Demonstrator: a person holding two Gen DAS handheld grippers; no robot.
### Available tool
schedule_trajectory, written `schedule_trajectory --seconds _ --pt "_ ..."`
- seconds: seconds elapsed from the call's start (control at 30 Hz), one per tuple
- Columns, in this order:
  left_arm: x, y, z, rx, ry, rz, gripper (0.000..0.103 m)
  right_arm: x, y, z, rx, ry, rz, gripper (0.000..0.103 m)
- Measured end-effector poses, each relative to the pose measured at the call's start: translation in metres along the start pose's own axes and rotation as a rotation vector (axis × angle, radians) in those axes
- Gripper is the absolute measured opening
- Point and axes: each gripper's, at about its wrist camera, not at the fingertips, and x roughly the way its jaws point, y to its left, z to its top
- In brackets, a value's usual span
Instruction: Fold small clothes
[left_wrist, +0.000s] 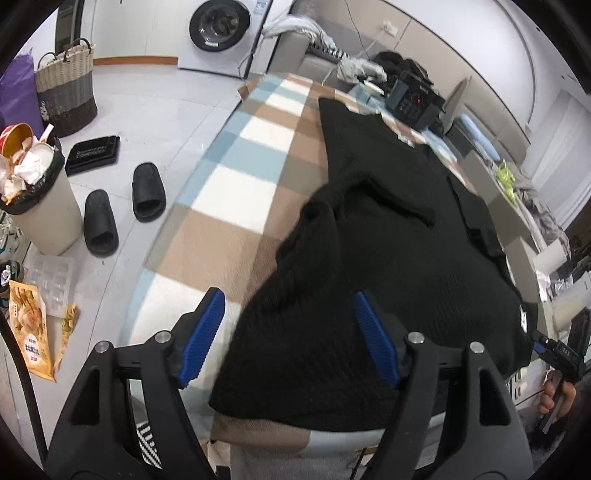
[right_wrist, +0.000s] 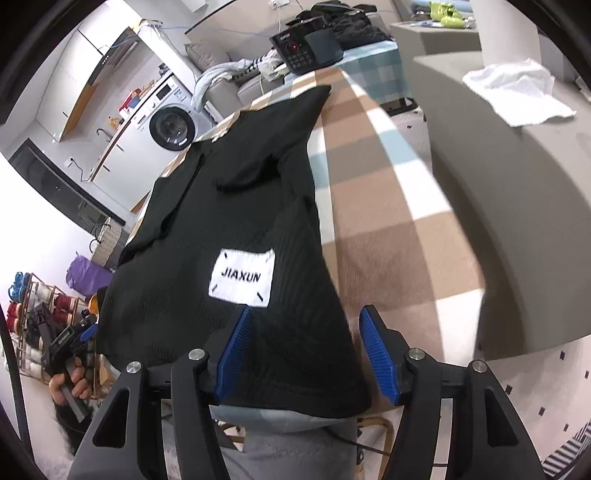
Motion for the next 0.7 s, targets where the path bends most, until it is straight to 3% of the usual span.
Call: schedule_trajectory --seconds 0.17,0.37,0.4,0.47,0.5,0.53,0.57,0.7 --pt "0.015 -0.012 -0.006 0.039 0.02 0.046 0.071 0.007 0.001 -0.004 -0.011 0.03 0.007 0.061" --pt "0.03 -0.01 -0.002 0.004 0.022 0.067 0.068 0.006 0.0 -0.007 -0.017 0.039 -0.003 0.061" --pt "0.031 -0.011 -0.001 0.008 0.015 0.068 0.065 0.007 0.0 -0.008 -0.022 0.042 -0.006 0.061" --pt "0.033 -0.013 -0.001 0.008 0.015 0.047 0.046 0.008 0.001 -0.01 -0.035 0.035 -0.013 0.06" --pt "0.033 -0.014 -0.001 0.002 0.012 0.036 0.04 0.008 0.003 -0.011 -0.045 0.03 -0.018 0.048" --pt "0.033 -0.014 -0.001 -0.001 0.01 0.024 0.023 0.007 0.005 -0.012 -0.061 0.028 -0.023 0.037" --pt "0.032 -0.015 -0.001 -0.005 0.005 0.008 0.016 0.006 0.009 -0.014 -0.095 0.02 -0.038 0.022" --pt "0.019 -0.022 0.0 0.006 -0.042 -0.007 0.009 -0.005 0.024 -0.018 -0.194 -0.004 -0.074 0.012"
